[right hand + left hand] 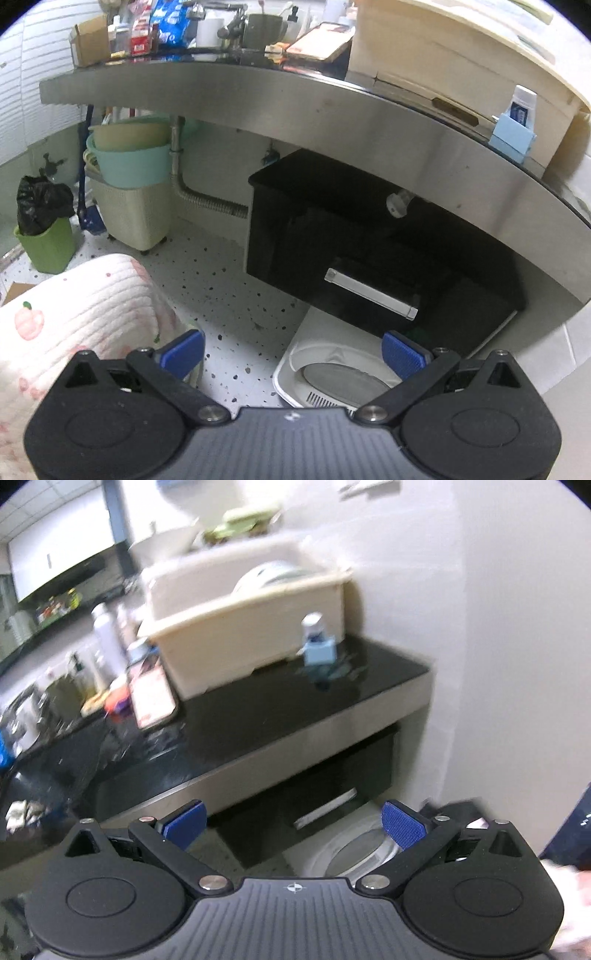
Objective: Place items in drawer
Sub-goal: 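Lower the right tool toward the silver handle of the black drawer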
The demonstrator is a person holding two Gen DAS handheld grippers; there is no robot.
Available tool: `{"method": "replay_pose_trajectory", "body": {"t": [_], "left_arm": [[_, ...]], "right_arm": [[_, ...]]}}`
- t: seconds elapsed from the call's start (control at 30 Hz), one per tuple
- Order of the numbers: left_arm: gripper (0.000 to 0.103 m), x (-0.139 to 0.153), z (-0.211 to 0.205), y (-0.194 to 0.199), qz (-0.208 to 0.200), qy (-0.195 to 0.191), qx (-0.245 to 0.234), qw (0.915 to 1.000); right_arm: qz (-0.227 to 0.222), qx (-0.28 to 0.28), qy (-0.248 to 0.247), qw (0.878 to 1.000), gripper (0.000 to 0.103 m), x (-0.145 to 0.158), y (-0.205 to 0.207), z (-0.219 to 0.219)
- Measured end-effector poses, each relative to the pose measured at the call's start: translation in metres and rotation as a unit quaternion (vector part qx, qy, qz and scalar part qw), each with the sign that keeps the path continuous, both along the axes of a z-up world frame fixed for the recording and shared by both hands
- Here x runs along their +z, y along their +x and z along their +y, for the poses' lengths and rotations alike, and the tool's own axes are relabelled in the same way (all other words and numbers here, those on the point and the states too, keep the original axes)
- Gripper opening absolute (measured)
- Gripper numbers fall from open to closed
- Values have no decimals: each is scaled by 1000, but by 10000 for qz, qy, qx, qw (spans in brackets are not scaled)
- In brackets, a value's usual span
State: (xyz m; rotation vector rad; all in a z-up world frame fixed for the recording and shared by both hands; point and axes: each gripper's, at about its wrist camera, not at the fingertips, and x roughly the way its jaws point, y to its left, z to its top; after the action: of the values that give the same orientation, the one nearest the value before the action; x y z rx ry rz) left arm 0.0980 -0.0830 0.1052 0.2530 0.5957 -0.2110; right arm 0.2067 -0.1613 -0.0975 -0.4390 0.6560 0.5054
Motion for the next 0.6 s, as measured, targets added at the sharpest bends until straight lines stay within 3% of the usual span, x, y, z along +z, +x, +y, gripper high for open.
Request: {"method": "replay_pose_trajectory", "body": {"t": [0.13,0.3,0.6], "left_arm": [[103,26,-6,0,13,-360,-228,9991],[102,44,-18,3,-319,-384,-73,9987],[101,28,-18,18,-205,-211,193,9994]], "right_arm": [[52,-25,-49,10000,103,-3,9,2],[175,22,-95,9998,103,-10,13,5],[321,139,-41,9994,103,-21,23,17]]}}
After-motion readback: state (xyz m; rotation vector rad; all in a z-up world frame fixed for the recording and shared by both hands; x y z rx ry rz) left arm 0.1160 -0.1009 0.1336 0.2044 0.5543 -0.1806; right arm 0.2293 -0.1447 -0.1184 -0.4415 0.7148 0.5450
